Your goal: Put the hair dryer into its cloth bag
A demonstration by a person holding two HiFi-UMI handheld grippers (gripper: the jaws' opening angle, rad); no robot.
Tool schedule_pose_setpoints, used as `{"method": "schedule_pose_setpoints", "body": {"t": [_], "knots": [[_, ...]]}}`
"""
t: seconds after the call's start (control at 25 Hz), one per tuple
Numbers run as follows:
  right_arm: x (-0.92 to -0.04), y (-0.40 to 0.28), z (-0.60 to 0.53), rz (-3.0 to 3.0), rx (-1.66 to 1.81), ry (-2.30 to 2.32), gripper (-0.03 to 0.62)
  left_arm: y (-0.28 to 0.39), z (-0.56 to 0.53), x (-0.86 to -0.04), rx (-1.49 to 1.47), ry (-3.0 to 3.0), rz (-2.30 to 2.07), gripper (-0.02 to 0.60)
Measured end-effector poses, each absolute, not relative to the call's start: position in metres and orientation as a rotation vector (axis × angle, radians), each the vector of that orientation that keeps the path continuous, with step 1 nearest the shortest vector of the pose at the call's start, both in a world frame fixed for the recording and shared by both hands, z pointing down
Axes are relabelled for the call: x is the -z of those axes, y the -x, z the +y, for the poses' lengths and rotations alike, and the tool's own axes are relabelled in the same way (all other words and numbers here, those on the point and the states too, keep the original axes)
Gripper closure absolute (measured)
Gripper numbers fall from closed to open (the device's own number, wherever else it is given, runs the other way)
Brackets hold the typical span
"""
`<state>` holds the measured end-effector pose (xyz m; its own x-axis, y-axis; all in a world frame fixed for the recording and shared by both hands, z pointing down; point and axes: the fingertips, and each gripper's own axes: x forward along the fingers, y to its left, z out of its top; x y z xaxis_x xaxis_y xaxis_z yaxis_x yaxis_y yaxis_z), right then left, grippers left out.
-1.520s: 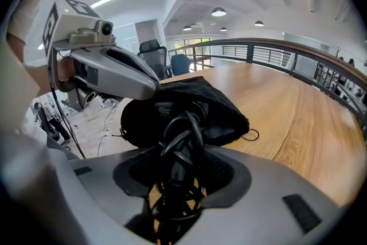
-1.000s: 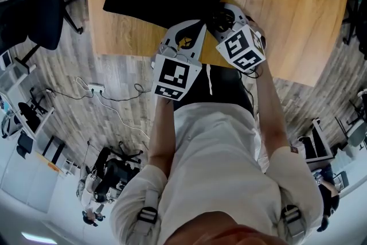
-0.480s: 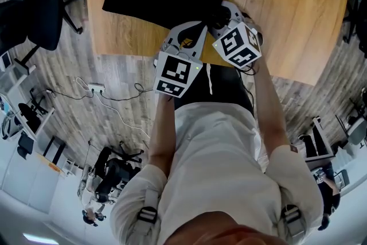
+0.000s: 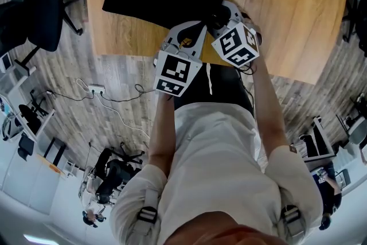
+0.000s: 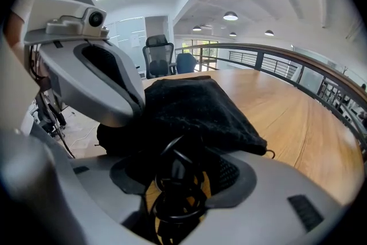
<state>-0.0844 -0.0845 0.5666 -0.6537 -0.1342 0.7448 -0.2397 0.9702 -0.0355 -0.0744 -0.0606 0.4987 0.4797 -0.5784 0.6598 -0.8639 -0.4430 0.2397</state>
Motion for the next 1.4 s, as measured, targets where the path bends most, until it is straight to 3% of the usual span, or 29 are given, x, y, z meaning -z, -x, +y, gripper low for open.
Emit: {"method": "schedule_pose_setpoints", "body": {"t": [0.24,0.68,1.2,1.4], "knots": [[-0.564,0.077,-0.083,-2.290,-0.177,-0.268,0.305,0.076,-0.061,-0.497,-0.675,-2.178,-1.191,0.558],[-0.555,0.054,-0.078,-2.289,-0.212,-0.340,0.297,0.080,-0.059,-0.497,-0.688,-2.182,-1.195,0.558],[-0.555,0.002,-0.064,-2.258,-0.245,-0.461,0.300,0.078,-0.057,-0.495,-0.713,-2.192,-1.192,0.558],[-0.560,-0.009,-0.066,-2.253,-0.279,-0.508,0.338,0.077,-0.058,-0.496,-0.728,-2.195,-1.183,0.558]]}}
